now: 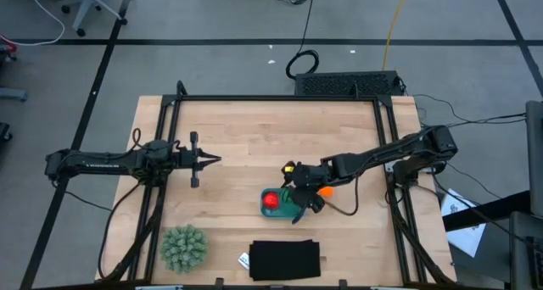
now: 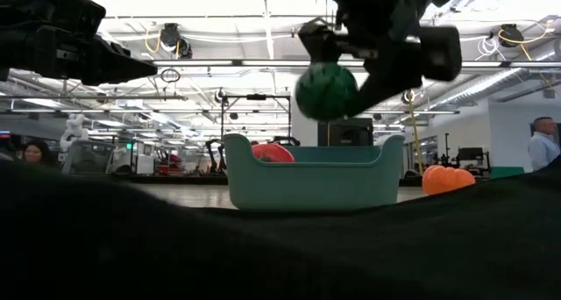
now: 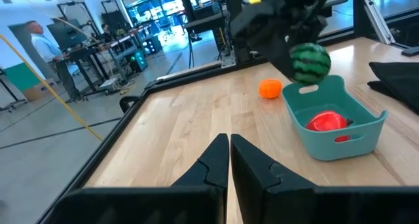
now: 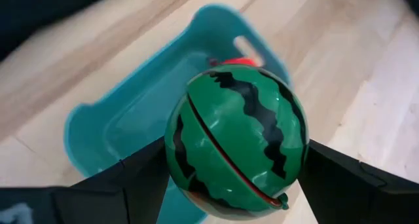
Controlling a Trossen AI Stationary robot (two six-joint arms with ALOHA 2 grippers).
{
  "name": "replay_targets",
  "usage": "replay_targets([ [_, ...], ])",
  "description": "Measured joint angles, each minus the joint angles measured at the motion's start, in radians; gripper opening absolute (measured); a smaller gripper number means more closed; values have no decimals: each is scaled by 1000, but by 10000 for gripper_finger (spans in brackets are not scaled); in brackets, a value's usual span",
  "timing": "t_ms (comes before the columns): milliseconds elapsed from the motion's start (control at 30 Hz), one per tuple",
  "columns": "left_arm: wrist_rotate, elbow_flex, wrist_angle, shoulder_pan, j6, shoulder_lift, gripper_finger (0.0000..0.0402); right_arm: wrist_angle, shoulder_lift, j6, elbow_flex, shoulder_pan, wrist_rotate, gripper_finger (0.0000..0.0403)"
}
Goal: Pick and placing Produce into tupperware
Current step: Put the green watermelon into the blue bin
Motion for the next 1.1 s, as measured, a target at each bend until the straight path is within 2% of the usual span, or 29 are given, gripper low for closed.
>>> replay_targets([
  [233, 0, 0, -2, 0, -3, 0, 21, 13, 68, -21, 0, 3, 4, 290],
  [1100, 0, 0, -3, 0, -3, 0, 21, 37, 136, -99, 45, 57, -2, 290],
])
